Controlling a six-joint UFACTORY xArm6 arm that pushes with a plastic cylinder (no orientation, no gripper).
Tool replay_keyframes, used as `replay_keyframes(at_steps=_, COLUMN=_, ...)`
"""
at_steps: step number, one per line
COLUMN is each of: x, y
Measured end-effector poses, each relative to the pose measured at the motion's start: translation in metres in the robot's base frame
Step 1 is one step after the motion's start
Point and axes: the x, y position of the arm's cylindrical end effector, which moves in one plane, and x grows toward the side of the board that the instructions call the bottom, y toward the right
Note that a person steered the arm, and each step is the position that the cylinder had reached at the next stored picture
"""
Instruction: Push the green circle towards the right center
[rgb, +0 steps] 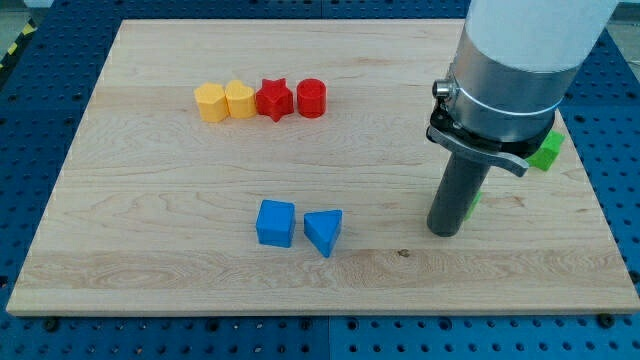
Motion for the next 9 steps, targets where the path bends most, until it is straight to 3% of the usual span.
replay_keyframes(at_steps=2, x=-0.029, y=0.021)
replay_keyframes(at_steps=4, x=-0.025, y=0.037)
replay_keyframes(at_steps=9, x=-0.066, y=0.029)
